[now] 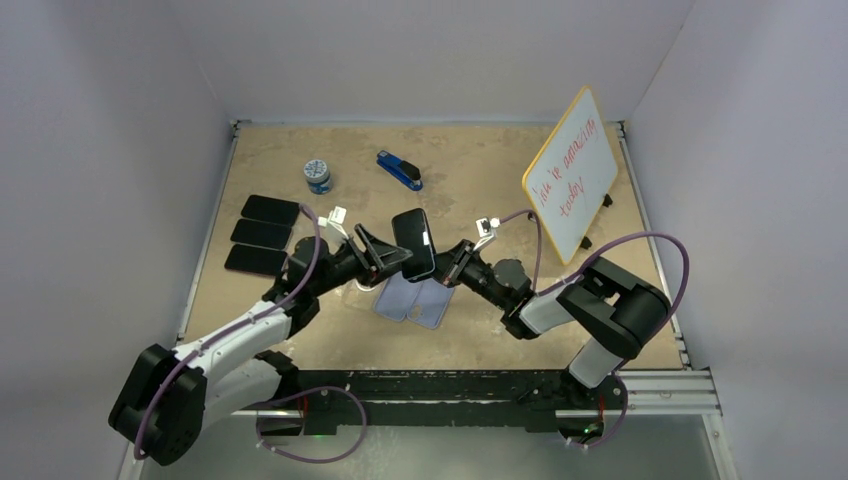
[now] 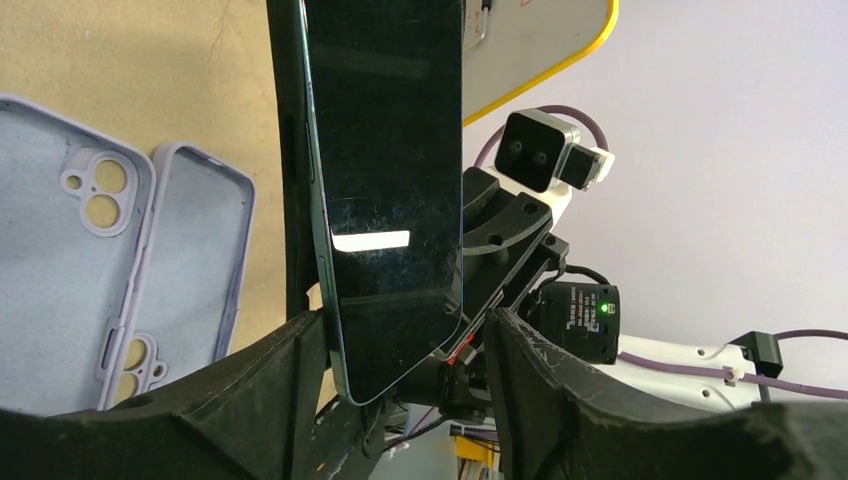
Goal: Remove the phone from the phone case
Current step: Remove the phone case from the phone.
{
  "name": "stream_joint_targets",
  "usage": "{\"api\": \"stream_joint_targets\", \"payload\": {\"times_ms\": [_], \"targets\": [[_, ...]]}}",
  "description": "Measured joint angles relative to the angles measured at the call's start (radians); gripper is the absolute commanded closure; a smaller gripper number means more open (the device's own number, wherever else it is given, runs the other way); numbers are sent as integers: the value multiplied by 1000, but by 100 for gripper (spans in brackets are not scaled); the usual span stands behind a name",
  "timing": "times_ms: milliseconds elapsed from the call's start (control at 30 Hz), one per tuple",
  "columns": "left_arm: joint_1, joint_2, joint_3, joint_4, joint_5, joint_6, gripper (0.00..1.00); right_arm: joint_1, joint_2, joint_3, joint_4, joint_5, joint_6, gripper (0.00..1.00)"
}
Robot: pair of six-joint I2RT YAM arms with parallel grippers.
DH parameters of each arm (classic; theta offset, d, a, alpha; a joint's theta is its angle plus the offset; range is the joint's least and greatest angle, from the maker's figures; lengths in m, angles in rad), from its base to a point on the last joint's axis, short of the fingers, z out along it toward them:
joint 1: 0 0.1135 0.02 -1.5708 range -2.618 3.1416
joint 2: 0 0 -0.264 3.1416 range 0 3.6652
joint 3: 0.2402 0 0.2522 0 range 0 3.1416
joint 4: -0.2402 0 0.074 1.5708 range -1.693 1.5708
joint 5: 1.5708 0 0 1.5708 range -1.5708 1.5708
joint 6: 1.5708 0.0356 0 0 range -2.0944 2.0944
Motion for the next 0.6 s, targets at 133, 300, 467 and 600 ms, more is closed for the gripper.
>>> {"api": "stream_joint_targets", "payload": {"times_ms": [133,300,467,600], "targets": [[-24,21,-5,25,-9,-18,42,0,0,0,1,0,0,100],[-45,49,-10,63,-19,-38,46,0,0,0,1,0,-1,100],[-61,59,-14,97,-30,-64,51,0,-2,0,7,0,-5,100],[-70,57,-39,140,-50,-90,55,2,-2,0,15,1,-8,100]]}}
